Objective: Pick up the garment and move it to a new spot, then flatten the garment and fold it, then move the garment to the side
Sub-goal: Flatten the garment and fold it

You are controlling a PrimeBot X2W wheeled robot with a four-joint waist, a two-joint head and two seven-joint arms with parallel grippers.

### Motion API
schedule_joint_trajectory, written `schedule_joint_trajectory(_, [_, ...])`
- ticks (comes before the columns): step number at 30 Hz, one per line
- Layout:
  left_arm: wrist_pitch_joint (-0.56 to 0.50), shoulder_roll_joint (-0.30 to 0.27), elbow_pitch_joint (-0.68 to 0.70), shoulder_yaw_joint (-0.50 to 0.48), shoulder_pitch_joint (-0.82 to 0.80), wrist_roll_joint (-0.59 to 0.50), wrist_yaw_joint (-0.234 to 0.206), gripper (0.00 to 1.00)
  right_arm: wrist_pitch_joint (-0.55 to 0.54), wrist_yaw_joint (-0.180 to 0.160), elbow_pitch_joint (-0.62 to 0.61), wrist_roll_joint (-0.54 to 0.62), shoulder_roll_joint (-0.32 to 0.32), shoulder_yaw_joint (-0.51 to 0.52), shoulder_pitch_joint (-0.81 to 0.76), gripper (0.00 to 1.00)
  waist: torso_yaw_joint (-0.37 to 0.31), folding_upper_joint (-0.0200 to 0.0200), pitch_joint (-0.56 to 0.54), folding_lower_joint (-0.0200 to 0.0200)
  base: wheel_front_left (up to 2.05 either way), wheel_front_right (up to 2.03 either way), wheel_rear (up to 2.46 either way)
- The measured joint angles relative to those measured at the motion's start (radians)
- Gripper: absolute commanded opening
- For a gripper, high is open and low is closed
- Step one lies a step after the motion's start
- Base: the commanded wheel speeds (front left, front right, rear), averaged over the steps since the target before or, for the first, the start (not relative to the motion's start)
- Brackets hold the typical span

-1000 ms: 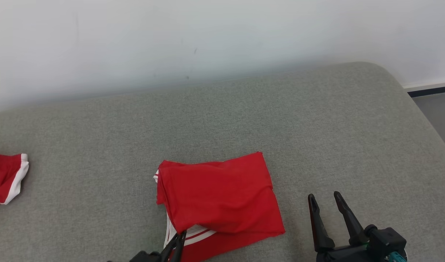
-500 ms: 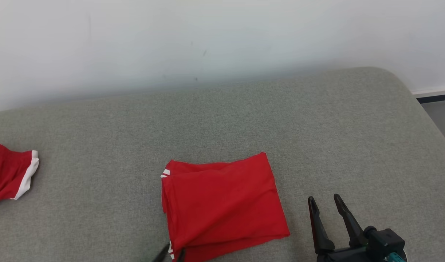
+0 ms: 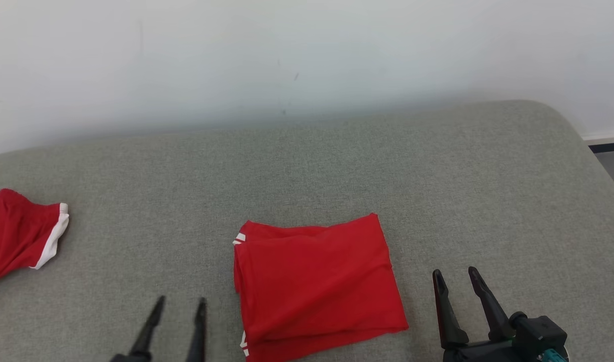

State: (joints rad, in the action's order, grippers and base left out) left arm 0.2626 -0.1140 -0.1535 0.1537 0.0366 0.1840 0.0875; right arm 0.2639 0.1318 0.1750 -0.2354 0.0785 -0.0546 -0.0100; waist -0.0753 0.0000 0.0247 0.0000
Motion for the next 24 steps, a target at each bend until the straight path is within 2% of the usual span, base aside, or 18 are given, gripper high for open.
schedule_joint_trajectory(7, [0.000,0.002,0.077,-0.146,0.023,-0.021,-0.019,1.00,0.000,0.000,-0.006,0.005,-0.001,0.013,0.000,1.00,0.004,0.0000,-0.008,0.0000,0.00,0.00,0.00])
schedule_joint_trajectory(13, [0.000,0.015,0.087,-0.258,0.036,-0.024,-0.032,1.00,0.000,0.000,-0.008,0.009,0.000,0.025,-0.003,1.00,0.003,0.0000,-0.016,0.0000,0.00,0.00,0.00])
schedule_joint_trajectory(24, [0.000,0.027,0.013,-0.307,0.066,-0.080,-0.028,1.00,0.000,0.000,0.000,0.021,-0.001,0.043,-0.016,1.00,0.009,0.0000,-0.035,0.0000,0.00,0.00,0.00])
